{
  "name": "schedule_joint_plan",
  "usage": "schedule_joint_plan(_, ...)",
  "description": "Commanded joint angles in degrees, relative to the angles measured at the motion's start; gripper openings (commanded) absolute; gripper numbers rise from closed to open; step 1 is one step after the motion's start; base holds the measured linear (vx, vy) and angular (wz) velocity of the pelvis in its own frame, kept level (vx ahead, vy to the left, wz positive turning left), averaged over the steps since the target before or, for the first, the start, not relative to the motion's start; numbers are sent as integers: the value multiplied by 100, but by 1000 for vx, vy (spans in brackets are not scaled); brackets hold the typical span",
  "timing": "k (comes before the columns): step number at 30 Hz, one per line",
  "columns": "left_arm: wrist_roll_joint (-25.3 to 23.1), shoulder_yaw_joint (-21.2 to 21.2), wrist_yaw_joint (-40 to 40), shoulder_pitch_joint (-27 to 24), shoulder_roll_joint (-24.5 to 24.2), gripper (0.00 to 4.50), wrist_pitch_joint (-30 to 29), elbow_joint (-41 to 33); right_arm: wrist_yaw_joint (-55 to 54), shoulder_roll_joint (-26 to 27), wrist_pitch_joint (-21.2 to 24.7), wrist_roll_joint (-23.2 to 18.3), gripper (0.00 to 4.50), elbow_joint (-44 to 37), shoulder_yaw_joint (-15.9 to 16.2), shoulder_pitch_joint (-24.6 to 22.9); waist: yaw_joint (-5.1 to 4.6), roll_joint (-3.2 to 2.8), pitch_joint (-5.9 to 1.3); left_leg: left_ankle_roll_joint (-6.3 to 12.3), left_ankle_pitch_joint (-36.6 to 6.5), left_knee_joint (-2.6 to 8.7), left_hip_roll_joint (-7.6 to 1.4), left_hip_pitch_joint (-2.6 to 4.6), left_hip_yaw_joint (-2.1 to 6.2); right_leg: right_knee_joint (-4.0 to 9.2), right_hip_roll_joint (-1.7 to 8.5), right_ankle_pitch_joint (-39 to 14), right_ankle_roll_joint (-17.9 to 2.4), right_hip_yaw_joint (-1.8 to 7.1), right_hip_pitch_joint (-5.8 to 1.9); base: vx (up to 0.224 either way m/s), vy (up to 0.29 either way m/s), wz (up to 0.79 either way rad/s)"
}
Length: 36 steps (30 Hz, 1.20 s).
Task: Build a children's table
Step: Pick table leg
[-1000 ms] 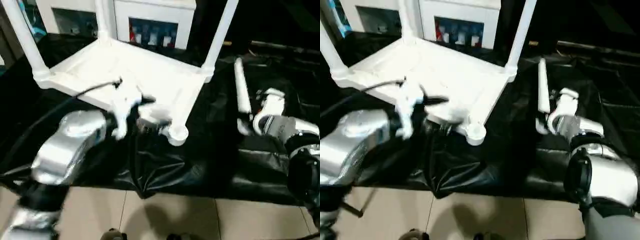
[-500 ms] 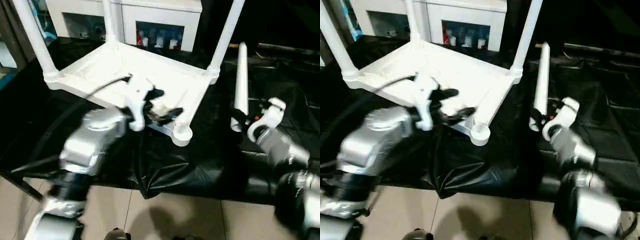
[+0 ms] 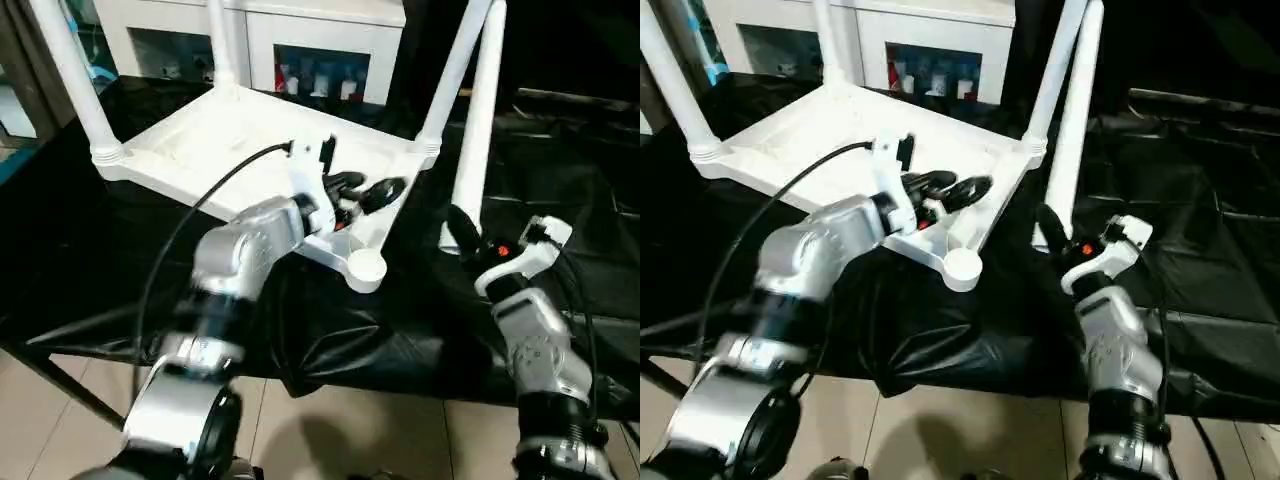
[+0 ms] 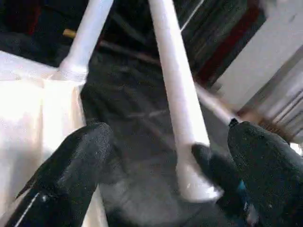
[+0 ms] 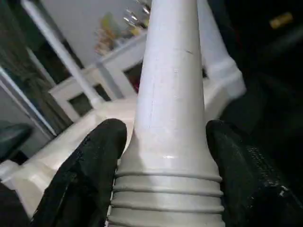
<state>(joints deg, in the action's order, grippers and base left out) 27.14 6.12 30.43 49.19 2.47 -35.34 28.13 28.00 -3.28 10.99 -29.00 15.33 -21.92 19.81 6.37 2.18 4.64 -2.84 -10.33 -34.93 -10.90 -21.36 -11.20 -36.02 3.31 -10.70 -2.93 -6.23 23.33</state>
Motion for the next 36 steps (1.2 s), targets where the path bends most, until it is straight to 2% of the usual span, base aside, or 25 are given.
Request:
schedule_joint_plan(1,372,211,42,243,147,450,-216,95,93,-35,-33,116,263,-440,293,-73,44,-27,-537,461,-484,327,-235,49,155,484,572,-670,-949,374,-415,0,0,0)
schedule_joint_plan(4,439,287,28,374,266,450,-240,339,168,16,-29,233,263,-797,568,-208,54,-10,-521,475,-537,326,-217,33,153,517,571,-826,-890,373,-423,0,0,0)
schedule_joint_plan(7,364,248,48,419,306,450,-116,488,211,21,-11,319,263,-994,784,-276,57,-19,-508,450,-609,339,-218,48,157,566,564,-1138,-717,372,-411,0,0,0)
schedule_joint_plan(10,509,391,54,526,400,450,-64,536,353,-58,-37,546,263,-1141,1165,-432,72,-25,-512,428,-597,349,-242,43,175,556,573,-1067,-709,373,-419,0,0,0)
schedule_joint_plan(11,516,397,55,532,404,450,-65,538,360,-64,-38,556,263,-1143,1182,-440,66,18,-509,432,-616,352,-247,45,170,555,575,-1056,-720,375,-416,0,0,0)
schedule_joint_plan(12,558,441,41,559,427,450,-65,532,410,-100,-80,629,263,-1136,1271,-475,68,4,-509,427,-620,352,-245,39,174,550,589,-1083,-745,371,-427,0,0,0)
schedule_joint_plan(15,523,448,0,601,422,450,-15,600,539,-205,-94,744,263,-1209,1523,-558,65,9,-504,440,-587,351,-245,38,173,550,584,-1047,-729,376,-427,0,0,0)
schedule_joint_plan(17,556,493,5,605,422,450,14,639,550,-235,-113,796,263,-1213,1596,-569,71,15,-503,470,-578,348,-237,36,166,559,582,-1065,-706,377,-425,0,0,0)
schedule_joint_plan(19,605,548,-17,610,410,421,-1,654,539,-237,-128,819,263,-1190,1621,-565,76,6,-508,475,-560,350,-247,41,173,552,590,-1034,-733,375,-424,0,0,0)
schedule_joint_plan(20,633,600,-87,607,392,421,-20,638,546,-250,-150,851,263,-1165,1641,-555,78,26,-510,476,-551,350,-254,37,177,536,597,-999,-759,374,-428,0,0,0)
schedule_joint_plan(23,596,710,-274,599,318,395,-41,625,582,-273,-194,879,263,-1105,1697,-526,75,29,-509,483,-546,348,-257,35,176,529,603,-937,-792,376,-425,0,0,0)
schedule_joint_plan(27,463,671,-269,557,212,372,1,657,678,-334,-228,899,263,-1078,1812,-473,81,54,-501,509,-523,351,-252,32,171,538,603,-1012,-747,378,-429,0,0,0)
schedule_joint_plan(30,375,622,-249,530,159,342,85,683,715,-342,-229,912,263,-1055,1881,-417,83,43,-500,499,-529,355,-260,42,173,541,599,-1069,-698,378,-419,0,0,0)
schedule_joint_plan(36,299,604,-264,545,109,292,297,714,729,-368,-253,947,263,-1007,1935,-354,92,58,-506,505,-458,349,-260,40,168,521,610,-940,-747,387,-418,0,0,0)
